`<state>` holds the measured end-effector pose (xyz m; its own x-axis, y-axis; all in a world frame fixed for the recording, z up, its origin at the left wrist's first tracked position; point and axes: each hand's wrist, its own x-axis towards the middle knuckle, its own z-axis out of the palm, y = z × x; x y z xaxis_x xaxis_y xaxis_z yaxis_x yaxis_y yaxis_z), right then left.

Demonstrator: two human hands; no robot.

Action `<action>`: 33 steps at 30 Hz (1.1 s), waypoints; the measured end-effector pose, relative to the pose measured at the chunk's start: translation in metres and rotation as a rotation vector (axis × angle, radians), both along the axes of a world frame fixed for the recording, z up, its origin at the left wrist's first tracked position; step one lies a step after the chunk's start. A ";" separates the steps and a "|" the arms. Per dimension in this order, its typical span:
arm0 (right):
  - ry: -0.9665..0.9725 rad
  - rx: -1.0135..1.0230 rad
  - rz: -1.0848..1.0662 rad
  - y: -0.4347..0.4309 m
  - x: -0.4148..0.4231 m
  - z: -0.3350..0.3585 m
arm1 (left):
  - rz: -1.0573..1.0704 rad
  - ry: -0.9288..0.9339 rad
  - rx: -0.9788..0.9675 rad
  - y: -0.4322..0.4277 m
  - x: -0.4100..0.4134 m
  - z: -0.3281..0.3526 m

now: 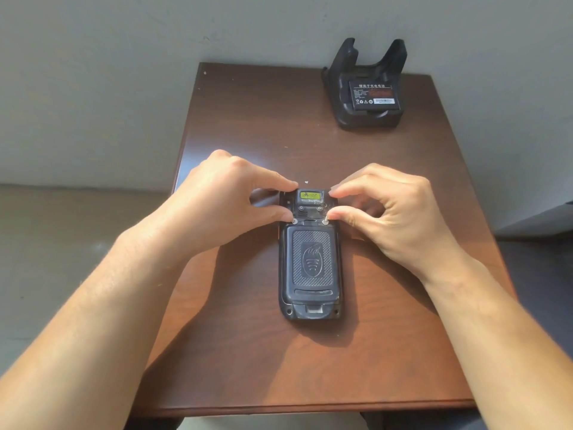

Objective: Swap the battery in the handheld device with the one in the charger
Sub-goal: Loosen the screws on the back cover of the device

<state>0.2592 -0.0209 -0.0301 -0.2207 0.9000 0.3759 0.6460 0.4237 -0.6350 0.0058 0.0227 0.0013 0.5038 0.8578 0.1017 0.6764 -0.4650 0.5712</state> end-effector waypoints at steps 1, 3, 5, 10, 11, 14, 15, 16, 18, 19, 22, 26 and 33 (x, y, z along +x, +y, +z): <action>0.006 -0.001 -0.003 0.000 0.000 0.000 | -0.001 0.003 0.004 0.000 0.000 0.000; 0.028 -0.006 -0.009 -0.001 -0.001 -0.002 | -0.007 0.001 0.016 -0.001 0.000 -0.001; 0.048 -0.020 -0.014 -0.002 -0.002 -0.003 | -0.024 -0.001 0.031 0.000 -0.002 -0.002; 0.072 -0.048 -0.021 -0.003 -0.003 -0.004 | -0.037 -0.058 0.072 0.000 -0.002 -0.007; 0.077 -0.053 -0.019 -0.003 -0.003 -0.004 | -0.040 -0.076 0.088 0.001 -0.002 -0.008; 0.084 -0.061 -0.013 -0.003 -0.003 -0.005 | -0.053 -0.108 0.076 0.002 -0.004 -0.006; 0.084 -0.063 -0.011 -0.002 -0.003 -0.005 | -0.053 -0.118 0.059 0.002 -0.005 -0.005; 0.085 -0.066 -0.009 -0.002 -0.002 -0.006 | -0.055 -0.123 0.046 0.002 -0.005 -0.004; 0.087 -0.071 -0.008 -0.003 -0.002 -0.006 | -0.059 -0.120 0.036 0.002 -0.004 -0.004; 0.087 -0.073 -0.008 -0.003 -0.002 -0.006 | -0.056 -0.118 0.035 0.001 -0.003 -0.004; 0.086 -0.072 -0.013 -0.003 -0.002 -0.006 | -0.025 -0.118 0.030 0.000 0.001 -0.005; 0.075 -0.079 -0.022 -0.003 -0.003 -0.004 | 0.015 -0.115 -0.004 -0.002 0.003 -0.004; 0.071 -0.113 -0.037 -0.004 -0.005 -0.001 | 0.072 -0.091 -0.074 0.000 0.008 -0.007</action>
<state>0.2546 -0.0248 -0.0312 -0.1628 0.9445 0.2852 0.6115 0.3235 -0.7221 0.0137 0.0227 -0.0053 0.4319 0.8984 0.0792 0.6502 -0.3711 0.6630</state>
